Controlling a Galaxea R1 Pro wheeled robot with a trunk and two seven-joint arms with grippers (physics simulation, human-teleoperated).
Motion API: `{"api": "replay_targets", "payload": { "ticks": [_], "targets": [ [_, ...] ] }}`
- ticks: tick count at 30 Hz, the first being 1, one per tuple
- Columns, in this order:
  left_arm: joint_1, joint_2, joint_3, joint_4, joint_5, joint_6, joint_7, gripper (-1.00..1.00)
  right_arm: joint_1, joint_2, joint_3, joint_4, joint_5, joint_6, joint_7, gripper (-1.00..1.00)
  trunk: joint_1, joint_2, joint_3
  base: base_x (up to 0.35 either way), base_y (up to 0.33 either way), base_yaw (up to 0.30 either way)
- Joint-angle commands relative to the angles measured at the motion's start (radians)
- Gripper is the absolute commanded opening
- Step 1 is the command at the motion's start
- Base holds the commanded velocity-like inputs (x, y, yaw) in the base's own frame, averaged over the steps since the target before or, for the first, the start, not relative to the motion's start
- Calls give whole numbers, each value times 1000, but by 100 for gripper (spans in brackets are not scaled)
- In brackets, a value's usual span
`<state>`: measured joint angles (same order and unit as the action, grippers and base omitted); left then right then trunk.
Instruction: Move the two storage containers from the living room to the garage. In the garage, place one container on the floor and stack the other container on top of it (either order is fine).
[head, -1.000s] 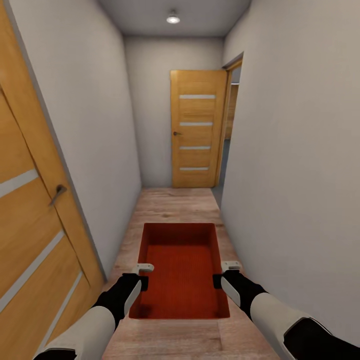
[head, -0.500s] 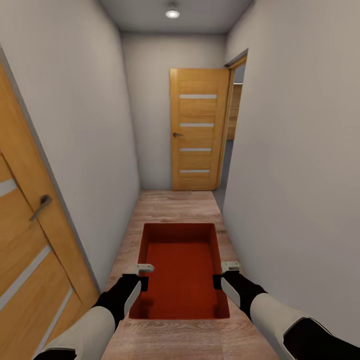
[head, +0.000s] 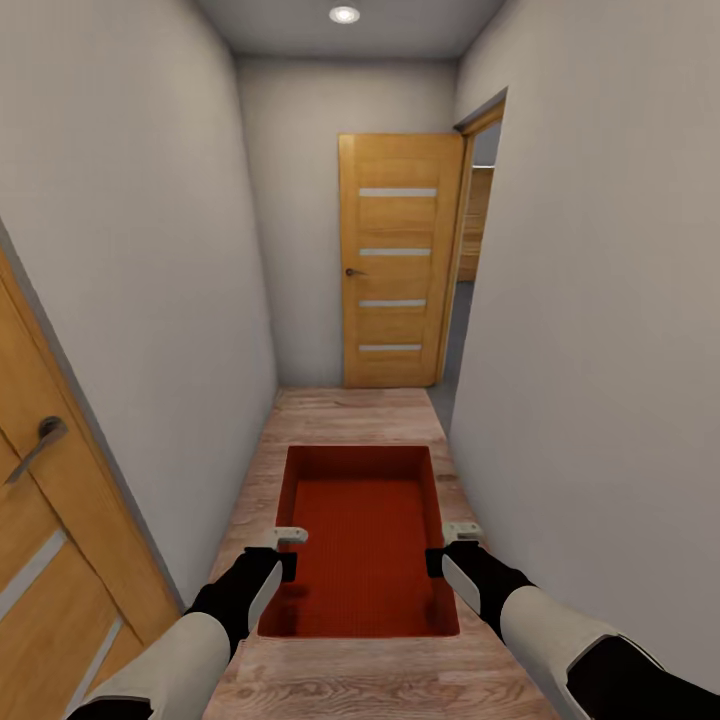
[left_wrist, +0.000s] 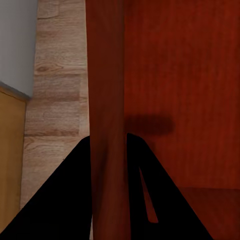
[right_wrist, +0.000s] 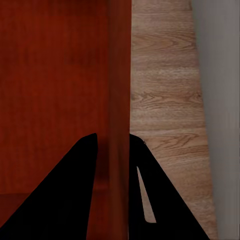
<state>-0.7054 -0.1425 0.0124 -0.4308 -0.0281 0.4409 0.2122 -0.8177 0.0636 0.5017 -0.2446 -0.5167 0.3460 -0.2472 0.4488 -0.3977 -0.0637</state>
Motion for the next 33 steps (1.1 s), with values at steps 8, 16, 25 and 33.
{"api": "replay_targets", "payload": {
  "ticks": [8,16,25,33],
  "targets": [
    [0,11,-11,37,-12,66,8,-100,-1,-2,35,-27,-19,2,-7,-100,1,-2,-2,322,0,0],
    [0,11,-11,37,-12,67,7,-100,-1,0,34,-27,-20,2,-7,-100,1,-2,-2,322,0,0],
    [0,11,-11,37,-12,67,7,-100,-1,1,34,-27,-20,2,-7,-100,1,-2,-8,322,0,158],
    [0,11,-11,37,-12,67,7,-100,-1,1,34,-27,-20,2,-7,-100,1,-2,-12,321,0,186]
  ]
}}
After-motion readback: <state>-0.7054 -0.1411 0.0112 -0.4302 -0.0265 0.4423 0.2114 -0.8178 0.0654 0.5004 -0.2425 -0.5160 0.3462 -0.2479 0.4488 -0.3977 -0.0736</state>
